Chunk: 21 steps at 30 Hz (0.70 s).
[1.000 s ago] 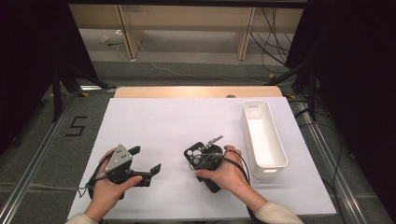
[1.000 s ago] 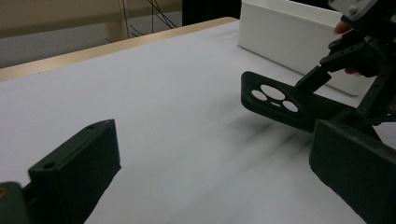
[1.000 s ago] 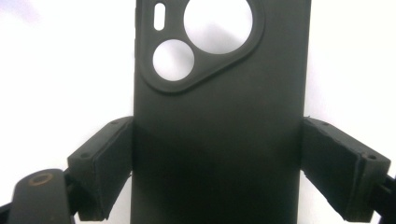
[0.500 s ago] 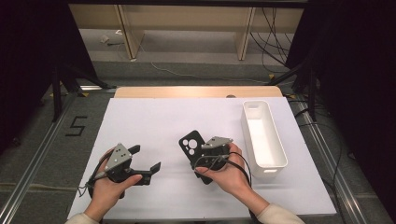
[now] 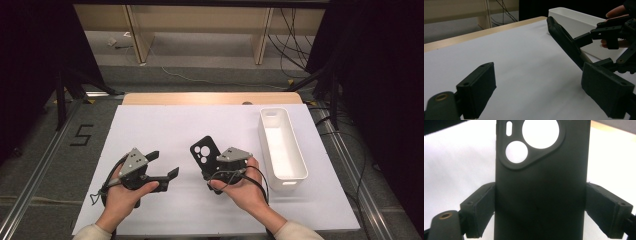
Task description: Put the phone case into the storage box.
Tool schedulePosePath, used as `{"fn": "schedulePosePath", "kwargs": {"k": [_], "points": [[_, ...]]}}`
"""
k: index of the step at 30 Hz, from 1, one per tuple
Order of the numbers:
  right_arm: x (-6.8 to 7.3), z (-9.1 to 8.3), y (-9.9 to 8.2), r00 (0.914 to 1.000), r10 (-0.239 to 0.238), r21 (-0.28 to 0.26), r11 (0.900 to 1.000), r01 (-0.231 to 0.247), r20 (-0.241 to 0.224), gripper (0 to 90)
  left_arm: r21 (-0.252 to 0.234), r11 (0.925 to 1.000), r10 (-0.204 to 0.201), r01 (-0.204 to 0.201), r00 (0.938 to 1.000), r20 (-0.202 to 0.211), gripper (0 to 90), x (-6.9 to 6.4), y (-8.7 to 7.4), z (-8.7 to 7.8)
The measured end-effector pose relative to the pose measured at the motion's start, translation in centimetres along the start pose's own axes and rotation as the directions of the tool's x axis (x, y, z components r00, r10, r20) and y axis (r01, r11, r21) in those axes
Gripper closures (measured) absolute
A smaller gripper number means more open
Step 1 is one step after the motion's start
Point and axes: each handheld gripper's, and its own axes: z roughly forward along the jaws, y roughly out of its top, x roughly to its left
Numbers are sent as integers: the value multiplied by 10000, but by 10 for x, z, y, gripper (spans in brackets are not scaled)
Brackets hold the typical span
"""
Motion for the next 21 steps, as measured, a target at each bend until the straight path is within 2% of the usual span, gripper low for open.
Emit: {"fn": "schedulePosePath", "kwargs": {"k": [9, 17, 21], "points": [[0, -3, -1, 9999, -43, -430, 9991, 47, 98, 151, -164, 9998, -86, 90, 9997, 239, 152, -6, 17, 11], [1, -2, -2, 9999, -87, -450, 9989, 91, 96, 151, -139, 9997, -179, 185, 9990, 402, 169, -9, 27, 20], [3, -2, -3, 9999, -124, -510, 9986, 130, 111, 151, -115, 9992, -387, 393, 9981, 479, 233, -10, 34, 26]]}}
